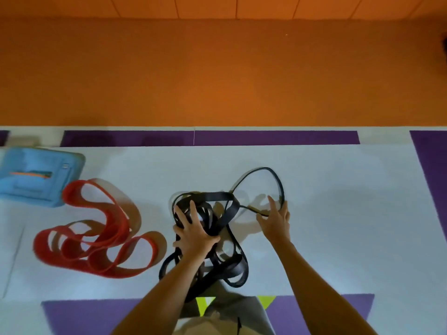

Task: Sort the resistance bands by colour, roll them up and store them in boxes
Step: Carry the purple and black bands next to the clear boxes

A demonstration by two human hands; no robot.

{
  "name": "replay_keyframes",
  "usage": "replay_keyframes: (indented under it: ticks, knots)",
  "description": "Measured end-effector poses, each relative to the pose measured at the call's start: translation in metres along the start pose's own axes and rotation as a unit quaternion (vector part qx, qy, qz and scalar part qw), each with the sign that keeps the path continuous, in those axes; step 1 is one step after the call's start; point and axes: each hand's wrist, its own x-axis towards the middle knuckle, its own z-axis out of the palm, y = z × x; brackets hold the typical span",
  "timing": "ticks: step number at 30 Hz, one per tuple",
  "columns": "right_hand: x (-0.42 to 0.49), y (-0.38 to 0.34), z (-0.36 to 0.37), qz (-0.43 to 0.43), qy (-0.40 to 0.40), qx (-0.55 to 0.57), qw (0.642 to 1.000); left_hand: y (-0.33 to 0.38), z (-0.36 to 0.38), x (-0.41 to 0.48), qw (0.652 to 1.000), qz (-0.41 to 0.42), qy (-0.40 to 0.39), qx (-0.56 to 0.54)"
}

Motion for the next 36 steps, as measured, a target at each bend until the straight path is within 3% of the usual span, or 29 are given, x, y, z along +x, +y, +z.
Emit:
replay_keyframes:
  ticks: [5,12,17,22,27,30,36]
  knots:
    - [-0.002,0.002,0.007,-0.052,0.029,0.028,0.998,-0.006,0.005,-0.003,0.996,0.003,0.058,-0.066]
    - [-0.045,-0.013,0.051,-0.159,-0.091,0.002,0.983,-0.032,-0.001,-0.024,0.985,0.048,0.079,-0.148]
    - [-0.058,-0.015,0.072,-0.180,-0.109,-0.030,0.977,-0.055,-0.016,-0.028,0.996,0.064,0.033,0.051]
    - [-0.070,-0.023,0.087,-0.171,-0.112,-0.092,0.975,-0.064,-0.012,-0.030,0.996,0.079,-0.028,0.012]
    - [-0.077,-0.035,0.103,-0.139,-0.085,-0.035,0.986,-0.065,0.001,-0.036,0.992,0.087,0.031,-0.083]
    - [-0.075,-0.040,0.104,-0.138,-0.092,0.023,0.986,-0.069,0.002,-0.036,0.986,0.063,0.035,-0.152]
    - [-0.078,-0.058,0.087,-0.150,-0.110,0.146,0.972,-0.071,-0.015,-0.038,0.965,0.111,0.015,-0.237]
